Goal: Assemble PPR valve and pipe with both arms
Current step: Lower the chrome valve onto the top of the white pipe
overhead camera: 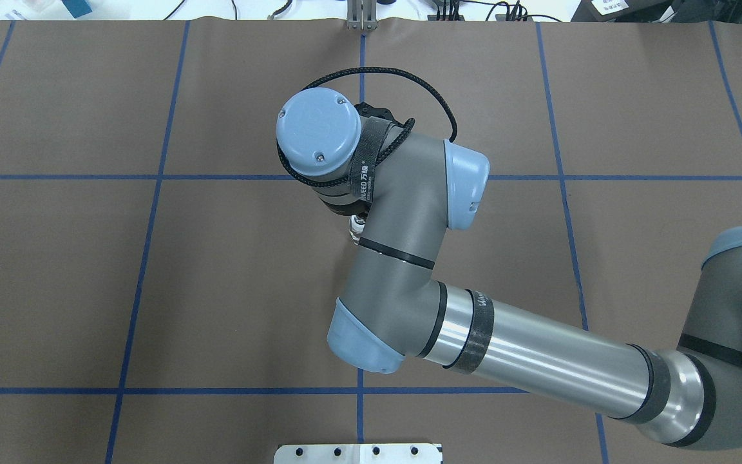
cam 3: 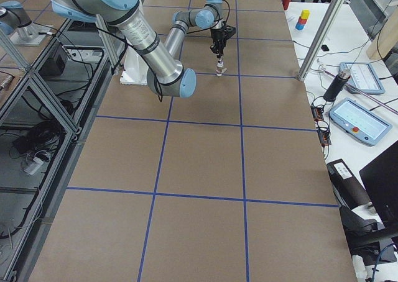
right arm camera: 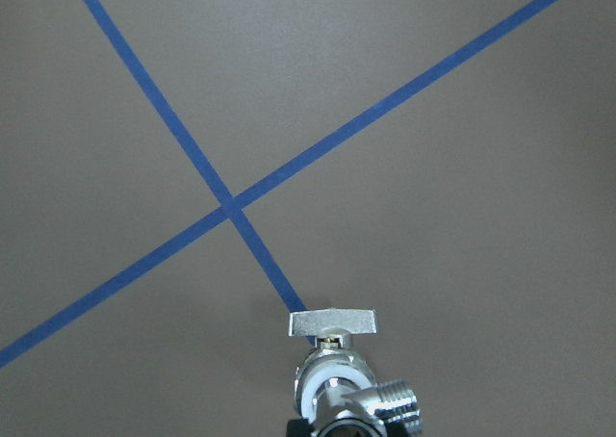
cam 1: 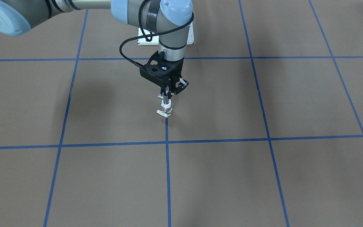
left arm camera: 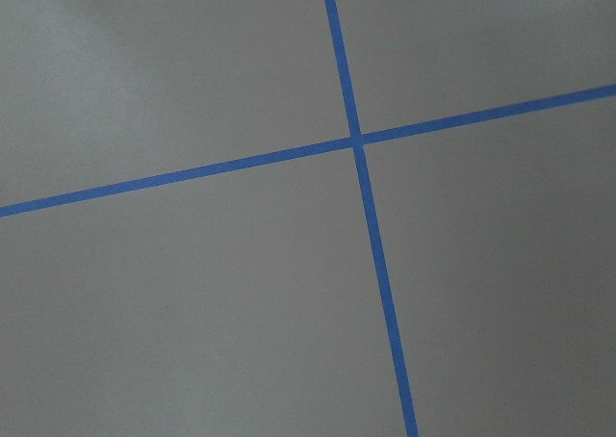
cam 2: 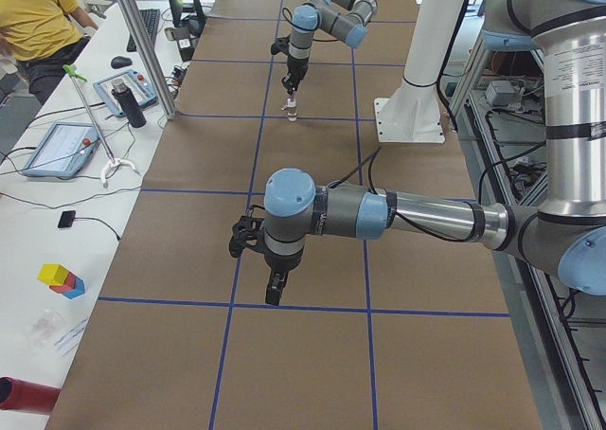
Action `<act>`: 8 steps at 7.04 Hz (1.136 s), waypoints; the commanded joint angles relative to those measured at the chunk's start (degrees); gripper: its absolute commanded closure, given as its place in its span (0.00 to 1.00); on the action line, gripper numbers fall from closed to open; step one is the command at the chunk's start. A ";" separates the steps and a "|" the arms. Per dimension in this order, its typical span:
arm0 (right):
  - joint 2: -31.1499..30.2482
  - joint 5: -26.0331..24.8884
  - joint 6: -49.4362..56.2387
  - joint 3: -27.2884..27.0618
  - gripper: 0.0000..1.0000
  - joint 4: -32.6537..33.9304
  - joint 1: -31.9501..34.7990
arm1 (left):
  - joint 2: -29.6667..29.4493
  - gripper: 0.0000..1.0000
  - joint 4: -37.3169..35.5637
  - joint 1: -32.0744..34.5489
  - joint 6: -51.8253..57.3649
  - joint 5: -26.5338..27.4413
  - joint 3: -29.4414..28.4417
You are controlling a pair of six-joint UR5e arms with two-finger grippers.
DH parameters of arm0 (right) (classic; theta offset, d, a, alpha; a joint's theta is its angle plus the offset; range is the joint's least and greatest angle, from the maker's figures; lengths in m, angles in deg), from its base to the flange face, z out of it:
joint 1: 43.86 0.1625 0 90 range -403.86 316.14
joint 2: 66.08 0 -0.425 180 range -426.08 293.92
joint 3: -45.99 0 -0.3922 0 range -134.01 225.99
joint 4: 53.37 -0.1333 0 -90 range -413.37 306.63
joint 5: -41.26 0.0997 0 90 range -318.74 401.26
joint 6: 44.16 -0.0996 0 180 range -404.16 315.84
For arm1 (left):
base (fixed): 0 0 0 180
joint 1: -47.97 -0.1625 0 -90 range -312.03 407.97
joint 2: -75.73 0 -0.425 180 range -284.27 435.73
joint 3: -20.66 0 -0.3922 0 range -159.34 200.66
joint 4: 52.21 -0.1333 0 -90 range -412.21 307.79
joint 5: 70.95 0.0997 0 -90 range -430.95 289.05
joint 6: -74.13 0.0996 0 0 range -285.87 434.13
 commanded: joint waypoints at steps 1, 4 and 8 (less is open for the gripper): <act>0.04 0.04 0.40 0.01 1.00 -0.04 -0.03 | 0.00 0.00 0.00 0.00 0.00 0.00 0.00; -0.22 -0.04 1.37 -0.08 0.01 -0.04 -0.03 | 0.00 0.00 0.00 0.00 0.00 0.00 0.00; 0.39 4.49 6.88 -2.10 0.01 0.13 5.29 | 1.57 0.00 0.09 -0.09 -0.17 -0.35 -0.09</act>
